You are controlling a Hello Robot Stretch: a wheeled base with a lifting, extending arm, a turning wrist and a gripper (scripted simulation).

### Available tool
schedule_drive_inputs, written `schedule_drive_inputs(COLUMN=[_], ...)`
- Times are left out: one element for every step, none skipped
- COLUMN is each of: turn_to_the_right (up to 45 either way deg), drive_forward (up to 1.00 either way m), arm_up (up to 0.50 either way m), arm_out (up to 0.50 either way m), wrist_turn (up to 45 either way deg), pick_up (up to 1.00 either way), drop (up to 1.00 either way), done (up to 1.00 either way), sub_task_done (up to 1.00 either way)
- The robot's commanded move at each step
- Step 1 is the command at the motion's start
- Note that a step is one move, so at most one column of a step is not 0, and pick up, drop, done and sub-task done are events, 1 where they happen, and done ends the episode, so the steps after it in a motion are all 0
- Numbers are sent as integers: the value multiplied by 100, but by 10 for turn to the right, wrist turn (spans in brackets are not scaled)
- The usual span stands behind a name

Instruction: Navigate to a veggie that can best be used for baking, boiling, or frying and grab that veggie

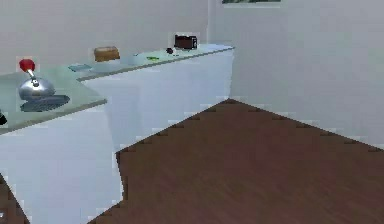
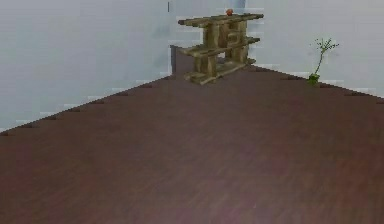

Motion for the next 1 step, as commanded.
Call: schedule_drive_inputs(turn_to_the_right=[0], drive_forward=[100], arm_up=[0], arm_out=[0], wrist_turn=[0], pick_up=[0], drop=[0], done=[0], sub_task_done=[0])
